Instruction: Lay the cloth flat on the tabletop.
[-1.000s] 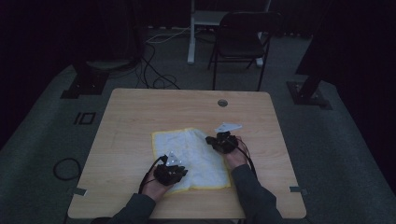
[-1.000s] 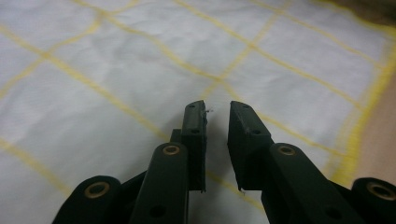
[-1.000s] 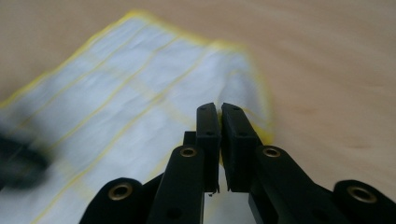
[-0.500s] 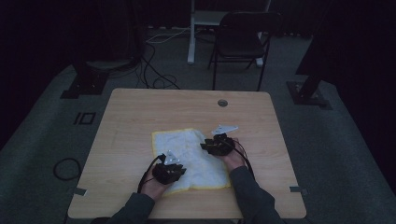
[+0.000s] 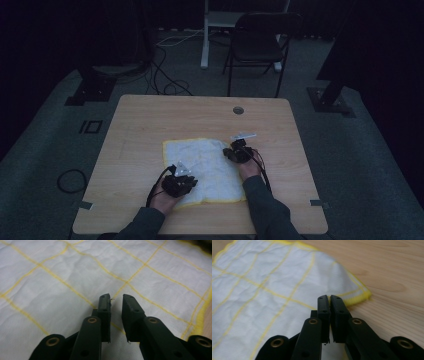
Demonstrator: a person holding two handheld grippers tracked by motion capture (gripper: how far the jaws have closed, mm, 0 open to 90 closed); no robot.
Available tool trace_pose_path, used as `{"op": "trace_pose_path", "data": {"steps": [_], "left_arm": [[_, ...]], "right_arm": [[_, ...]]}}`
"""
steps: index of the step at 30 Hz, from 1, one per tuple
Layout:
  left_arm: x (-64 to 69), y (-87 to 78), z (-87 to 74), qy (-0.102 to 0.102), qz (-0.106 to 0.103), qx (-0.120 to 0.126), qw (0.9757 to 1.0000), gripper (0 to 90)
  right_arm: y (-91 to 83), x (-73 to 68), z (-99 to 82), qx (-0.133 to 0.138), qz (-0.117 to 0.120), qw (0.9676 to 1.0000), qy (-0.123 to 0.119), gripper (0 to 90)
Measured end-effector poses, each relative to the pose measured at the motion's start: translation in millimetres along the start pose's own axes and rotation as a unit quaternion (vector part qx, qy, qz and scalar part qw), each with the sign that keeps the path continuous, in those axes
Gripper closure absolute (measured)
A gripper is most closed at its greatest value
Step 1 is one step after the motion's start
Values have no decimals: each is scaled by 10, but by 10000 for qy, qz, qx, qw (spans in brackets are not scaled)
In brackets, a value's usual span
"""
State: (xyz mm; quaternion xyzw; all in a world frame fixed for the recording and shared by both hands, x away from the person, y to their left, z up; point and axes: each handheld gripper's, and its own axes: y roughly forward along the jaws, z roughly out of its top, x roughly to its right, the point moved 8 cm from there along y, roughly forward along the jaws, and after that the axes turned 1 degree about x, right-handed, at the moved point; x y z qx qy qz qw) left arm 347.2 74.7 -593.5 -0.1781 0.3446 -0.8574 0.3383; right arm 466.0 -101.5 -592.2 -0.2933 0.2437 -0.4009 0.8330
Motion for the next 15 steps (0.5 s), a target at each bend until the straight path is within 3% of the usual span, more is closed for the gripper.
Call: {"op": "trace_pose_path", "data": {"steps": [1, 5, 8, 12, 15], "left_arm": [[-43, -24, -15, -56, 38, -27, 10000, 807], [-158, -86, -61, -186, 180, -49, 9997, 814], [-199, -109, -81, -246, 191, 2, 9995, 813], [-199, -111, -83, -240, 197, 11, 9995, 801], [-200, -110, -85, -260, 179, 34, 9995, 795]], "right_arm": [[-38, 76, -1, 42, -177, 9998, 99, 865], [-86, 226, -16, 19, -506, 9985, 221, 836], [-108, 280, -7, 65, -555, 9979, 332, 804], [-165, 180, 131, 545, -375, 9977, 140, 752], [-139, 56, 202, 660, -101, 9978, -7, 752]]}}
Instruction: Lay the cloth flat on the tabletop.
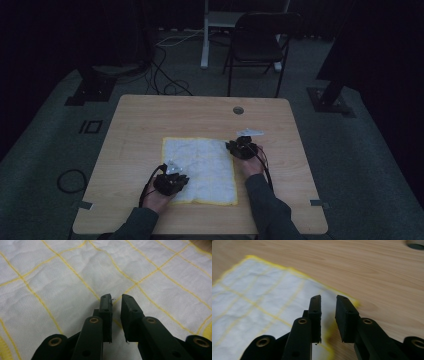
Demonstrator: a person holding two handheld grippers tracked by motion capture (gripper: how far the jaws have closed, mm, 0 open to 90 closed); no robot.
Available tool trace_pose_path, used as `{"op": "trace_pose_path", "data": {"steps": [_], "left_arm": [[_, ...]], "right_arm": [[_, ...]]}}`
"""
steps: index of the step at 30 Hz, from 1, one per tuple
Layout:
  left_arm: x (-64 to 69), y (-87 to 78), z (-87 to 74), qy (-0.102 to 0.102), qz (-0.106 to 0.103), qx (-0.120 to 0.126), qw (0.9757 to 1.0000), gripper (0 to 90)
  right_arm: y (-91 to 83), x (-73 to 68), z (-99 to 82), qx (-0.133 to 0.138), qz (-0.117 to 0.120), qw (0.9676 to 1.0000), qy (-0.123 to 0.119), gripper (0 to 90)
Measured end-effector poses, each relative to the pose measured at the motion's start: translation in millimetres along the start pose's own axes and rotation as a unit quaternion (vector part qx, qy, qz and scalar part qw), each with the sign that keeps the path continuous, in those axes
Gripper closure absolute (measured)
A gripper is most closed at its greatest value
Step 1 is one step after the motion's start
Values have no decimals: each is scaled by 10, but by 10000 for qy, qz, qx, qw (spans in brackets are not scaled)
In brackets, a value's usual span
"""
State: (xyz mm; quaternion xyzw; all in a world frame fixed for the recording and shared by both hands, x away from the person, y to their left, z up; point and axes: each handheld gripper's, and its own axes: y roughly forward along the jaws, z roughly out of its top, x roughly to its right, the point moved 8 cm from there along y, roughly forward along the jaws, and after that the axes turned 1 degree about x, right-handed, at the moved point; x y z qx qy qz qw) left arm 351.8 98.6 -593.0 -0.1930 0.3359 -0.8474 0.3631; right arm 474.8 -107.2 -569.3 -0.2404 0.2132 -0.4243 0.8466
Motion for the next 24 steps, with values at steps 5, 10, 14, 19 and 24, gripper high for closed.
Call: {"op": "trace_pose_path", "data": {"steps": [5, 10, 14, 19, 24], "left_arm": [[0, 5, 3, 9, -21, 26, 10000, 788], [-1, 9, 5, 32, -56, 39, 10000, 781], [3, 35, 27, 58, -65, 83, 9999, 762], [32, 75, 62, 104, -96, 108, 9998, 743], [82, 85, 90, 195, -199, 151, 9995, 722]], "right_arm": [[151, -128, -116, -392, 82, 9982, -438, 737], [196, 7, -172, -521, -210, 9978, -351, 680], [142, 102, -191, -609, -436, 9964, -387, 682], [54, 172, -247, -590, -576, 9952, -521, 673], [-20, 285, -276, -654, -736, 9938, -507, 622]]}}
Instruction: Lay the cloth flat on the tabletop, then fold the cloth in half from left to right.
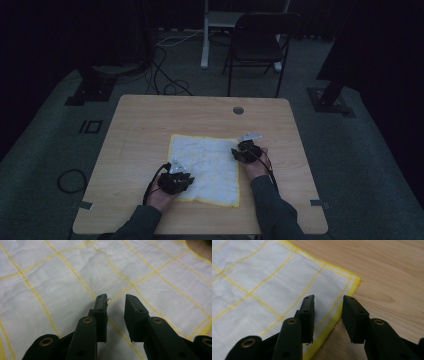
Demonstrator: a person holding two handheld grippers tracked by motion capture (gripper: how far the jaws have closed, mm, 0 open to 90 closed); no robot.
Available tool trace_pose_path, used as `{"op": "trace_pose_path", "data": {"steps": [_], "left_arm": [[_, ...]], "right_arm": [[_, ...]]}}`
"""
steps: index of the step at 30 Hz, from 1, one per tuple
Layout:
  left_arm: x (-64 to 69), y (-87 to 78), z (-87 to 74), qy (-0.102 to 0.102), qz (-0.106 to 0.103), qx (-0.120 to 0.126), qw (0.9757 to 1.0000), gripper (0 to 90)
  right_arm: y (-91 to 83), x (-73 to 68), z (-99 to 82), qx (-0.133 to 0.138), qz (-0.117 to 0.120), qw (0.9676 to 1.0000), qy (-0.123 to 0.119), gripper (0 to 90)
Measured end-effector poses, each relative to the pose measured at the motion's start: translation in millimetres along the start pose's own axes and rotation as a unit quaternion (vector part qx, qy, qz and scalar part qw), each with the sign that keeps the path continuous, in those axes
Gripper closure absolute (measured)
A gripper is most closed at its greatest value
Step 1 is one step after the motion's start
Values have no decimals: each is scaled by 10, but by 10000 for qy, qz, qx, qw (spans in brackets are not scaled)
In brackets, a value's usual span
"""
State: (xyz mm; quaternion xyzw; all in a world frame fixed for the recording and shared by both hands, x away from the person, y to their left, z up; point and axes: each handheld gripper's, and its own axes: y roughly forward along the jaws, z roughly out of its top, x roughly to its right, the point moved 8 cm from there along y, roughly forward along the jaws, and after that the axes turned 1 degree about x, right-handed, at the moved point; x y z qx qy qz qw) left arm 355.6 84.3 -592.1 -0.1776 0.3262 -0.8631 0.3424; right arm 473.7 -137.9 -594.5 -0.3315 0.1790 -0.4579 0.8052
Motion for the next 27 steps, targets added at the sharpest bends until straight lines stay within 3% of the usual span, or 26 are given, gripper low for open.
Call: {"op": "trace_pose_path", "data": {"steps": [3, 6, 10, 11, 13, 19, 27], "left_arm": [[-75, -80, 59, -42, 151, 206, 9997, 665], [-248, -190, 109, -232, 401, 366, 9983, 646], [-504, -329, 124, -493, 746, 545, 9945, 636], [-504, -329, 124, -493, 746, 545, 9945, 632], [-646, -412, 103, -647, 928, 656, 9914, 631], [-804, -454, 51, -864, 1097, 756, 9873, 621], [-900, -393, 33, -1044, 1214, 731, 9844, 604]], "right_arm": [[-36, 42, -17, -44, -103, 9999, 117, 618], [-169, -25, -12, 115, 47, 9998, 132, 580], [-401, -177, -33, 331, 245, 9991, -91, 563], [-450, -200, -47, 374, 291, 9988, -115, 561], [-531, -236, -91, 393, 366, 9985, -119, 557], [-673, -260, -280, 399, 448, 9981, -105, 549], [-720, -201, -499, 362, 432, 9984, 55, 544]]}}
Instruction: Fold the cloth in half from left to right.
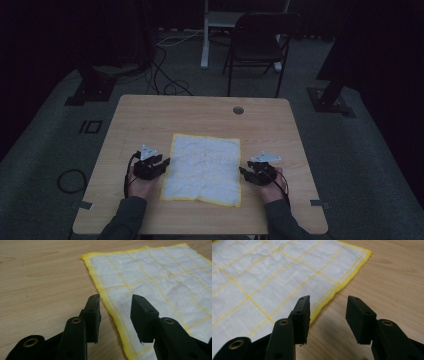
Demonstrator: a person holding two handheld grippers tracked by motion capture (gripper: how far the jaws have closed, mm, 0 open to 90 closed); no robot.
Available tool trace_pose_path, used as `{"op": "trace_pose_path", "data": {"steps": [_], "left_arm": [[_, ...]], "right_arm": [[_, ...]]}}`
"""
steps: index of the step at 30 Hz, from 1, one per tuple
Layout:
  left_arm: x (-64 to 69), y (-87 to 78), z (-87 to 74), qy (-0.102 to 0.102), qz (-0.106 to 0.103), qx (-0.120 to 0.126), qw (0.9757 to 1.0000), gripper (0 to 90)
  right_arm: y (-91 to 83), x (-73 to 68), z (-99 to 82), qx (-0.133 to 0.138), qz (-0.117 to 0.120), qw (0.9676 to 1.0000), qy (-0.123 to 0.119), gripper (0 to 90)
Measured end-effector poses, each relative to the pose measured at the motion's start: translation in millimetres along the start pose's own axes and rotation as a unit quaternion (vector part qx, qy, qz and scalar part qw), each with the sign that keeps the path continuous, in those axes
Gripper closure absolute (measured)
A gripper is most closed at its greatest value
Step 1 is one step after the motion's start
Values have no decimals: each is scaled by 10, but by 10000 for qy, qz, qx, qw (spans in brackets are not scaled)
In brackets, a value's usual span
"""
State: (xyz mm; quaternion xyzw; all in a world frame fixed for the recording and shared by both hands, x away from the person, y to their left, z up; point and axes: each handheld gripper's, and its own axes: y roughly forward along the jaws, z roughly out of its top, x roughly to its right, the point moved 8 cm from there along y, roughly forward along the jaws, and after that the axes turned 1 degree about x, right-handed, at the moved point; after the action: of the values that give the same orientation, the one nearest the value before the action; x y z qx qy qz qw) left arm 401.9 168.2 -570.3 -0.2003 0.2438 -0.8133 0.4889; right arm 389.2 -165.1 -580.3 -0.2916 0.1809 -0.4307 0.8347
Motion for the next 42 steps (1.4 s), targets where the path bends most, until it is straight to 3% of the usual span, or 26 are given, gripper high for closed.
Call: {"op": "trace_pose_path", "data": {"steps": [8, 13, 25, 30, 36, 40, 42], "left_arm": [[-9, 106, 19, -118, 157, -80, 9998, 572], [-8, 172, -13, -64, 347, -171, 9992, 552], [89, 298, -98, -26, 331, -395, 9987, 547], [107, 304, -117, 3, 444, -349, 9984, 544], [175, 282, -141, 20, 587, -389, 9975, 613], [222, 258, -149, -43, 501, -484, 9976, 724], [243, 233, -168, -188, 389, -487, 9979, 798]], "right_arm": [[21, 1, -20, -18, -48, 10000, -43, 539], [53, -5, -44, -23, -3, 10000, 14, 539], [44, 19, -89, -27, -46, 10000, 69, 540], [42, 23, -94, -22, -41, 10000, 81, 541], [55, 5, -105, -41, -36, 10000, 62, 542], [60, -12, -108, -45, -24, 10000, 13, 542], [64, -19, -108, -49, -20, 10000, 12, 542]]}}
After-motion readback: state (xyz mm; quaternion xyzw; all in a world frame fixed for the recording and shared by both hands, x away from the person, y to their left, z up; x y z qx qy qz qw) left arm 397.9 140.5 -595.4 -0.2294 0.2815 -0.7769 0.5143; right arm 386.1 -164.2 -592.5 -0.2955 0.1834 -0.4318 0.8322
